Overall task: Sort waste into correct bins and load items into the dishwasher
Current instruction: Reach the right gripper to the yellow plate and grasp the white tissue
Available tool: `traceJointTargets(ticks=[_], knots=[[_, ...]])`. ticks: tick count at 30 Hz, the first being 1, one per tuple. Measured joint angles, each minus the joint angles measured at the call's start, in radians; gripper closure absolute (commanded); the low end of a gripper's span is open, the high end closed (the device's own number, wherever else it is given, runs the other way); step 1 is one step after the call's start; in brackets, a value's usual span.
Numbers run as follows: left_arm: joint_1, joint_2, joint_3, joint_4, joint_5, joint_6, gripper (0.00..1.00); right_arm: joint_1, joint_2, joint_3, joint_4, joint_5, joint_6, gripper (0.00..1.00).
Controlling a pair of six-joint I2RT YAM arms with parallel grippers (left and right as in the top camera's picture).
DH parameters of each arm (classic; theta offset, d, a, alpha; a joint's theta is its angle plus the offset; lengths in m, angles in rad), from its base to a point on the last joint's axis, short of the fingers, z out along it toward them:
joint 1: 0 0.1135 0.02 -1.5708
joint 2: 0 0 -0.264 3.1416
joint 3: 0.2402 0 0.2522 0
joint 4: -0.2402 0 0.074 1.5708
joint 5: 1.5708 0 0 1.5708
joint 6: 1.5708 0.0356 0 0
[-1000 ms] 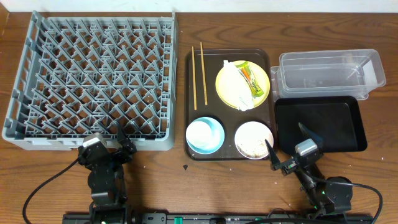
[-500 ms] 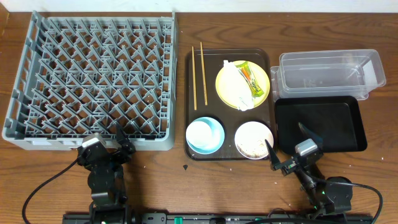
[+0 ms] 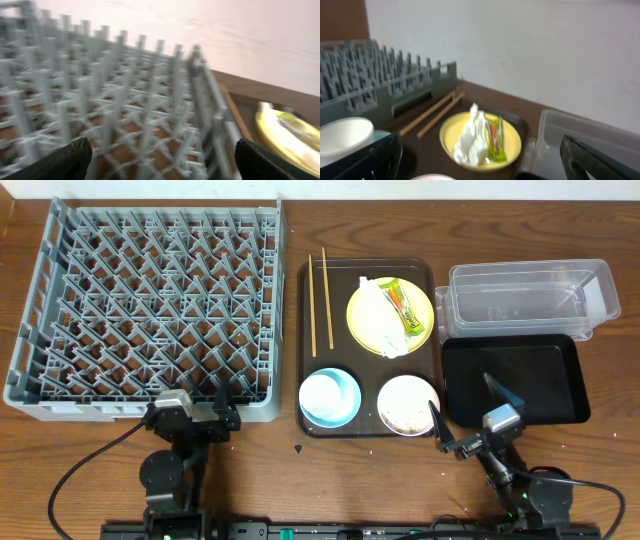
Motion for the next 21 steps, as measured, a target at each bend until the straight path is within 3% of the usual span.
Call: traceJointTargets(ticks=[4, 7, 17, 21], knots=[[0.0, 0.021, 0.116, -0.058, 0.1, -0.019, 0.08, 0.0, 0.055, 0.146, -0.087, -0.021, 0.019, 0.01], [0.0, 0.078, 0.301, -0.196, 0.148, -0.024, 0.08, 0.0, 0.179, 0.335, -0.175, -0.033, 0.026, 0.01], [0.0, 0.553, 0.996, -0.845, 0.253, -0.026, 0.08, -0.014, 0.872, 1.093, -0.714, -0.129, 0.041, 0.01], [0.0, 0.694, 1.141, -0.957, 0.265, -0.026, 0.08, -0.014, 1.105, 1.284, -0.772, -0.15, 0.049, 0.01]])
